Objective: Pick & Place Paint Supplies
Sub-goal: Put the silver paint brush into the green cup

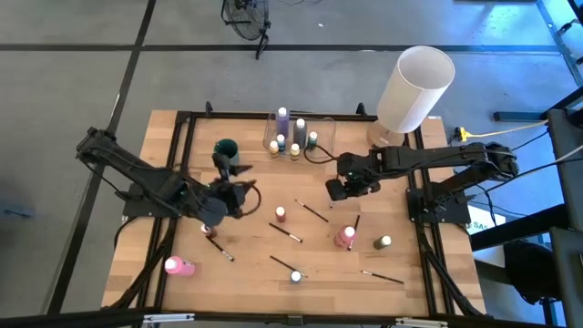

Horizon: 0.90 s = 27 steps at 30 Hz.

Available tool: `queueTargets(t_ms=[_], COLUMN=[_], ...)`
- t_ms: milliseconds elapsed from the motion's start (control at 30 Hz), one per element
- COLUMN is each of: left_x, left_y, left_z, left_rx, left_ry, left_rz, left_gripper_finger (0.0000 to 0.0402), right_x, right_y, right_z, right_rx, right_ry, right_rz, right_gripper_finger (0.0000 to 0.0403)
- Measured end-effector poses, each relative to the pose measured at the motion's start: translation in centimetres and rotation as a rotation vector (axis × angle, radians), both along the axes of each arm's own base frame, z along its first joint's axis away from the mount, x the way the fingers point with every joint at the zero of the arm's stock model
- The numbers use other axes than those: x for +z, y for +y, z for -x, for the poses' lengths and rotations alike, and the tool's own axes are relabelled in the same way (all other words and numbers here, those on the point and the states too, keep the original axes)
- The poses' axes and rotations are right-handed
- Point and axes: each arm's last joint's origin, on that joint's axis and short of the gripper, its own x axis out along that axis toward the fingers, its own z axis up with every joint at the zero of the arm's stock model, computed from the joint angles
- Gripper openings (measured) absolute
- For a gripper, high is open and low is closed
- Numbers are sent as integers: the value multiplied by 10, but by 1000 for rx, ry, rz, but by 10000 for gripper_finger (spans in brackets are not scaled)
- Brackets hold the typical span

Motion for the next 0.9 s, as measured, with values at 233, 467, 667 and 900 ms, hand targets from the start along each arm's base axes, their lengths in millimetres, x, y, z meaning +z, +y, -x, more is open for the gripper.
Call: queueTargets(t_ms=[233,467,667,900], left_x=[16,24,24,24], left_y=[19,28,27,27], left_z=[38,57,58,58], left_rx=[28,8,-15,-15], left_ry=[-22,-93,-90,-105], left_rz=[44,173,204,245], left_gripper_finger=[210,210,210,210], right_x=[2,8,10,-12], right_y=[-1,0,0,-6], right_z=[-4,-14,-17,-11], right_rx=[-66,-42,27,-167], right_ry=[-39,-166,-209,22], right_rz=[69,85,131,54], right_gripper_finger=[225,225,225,225])
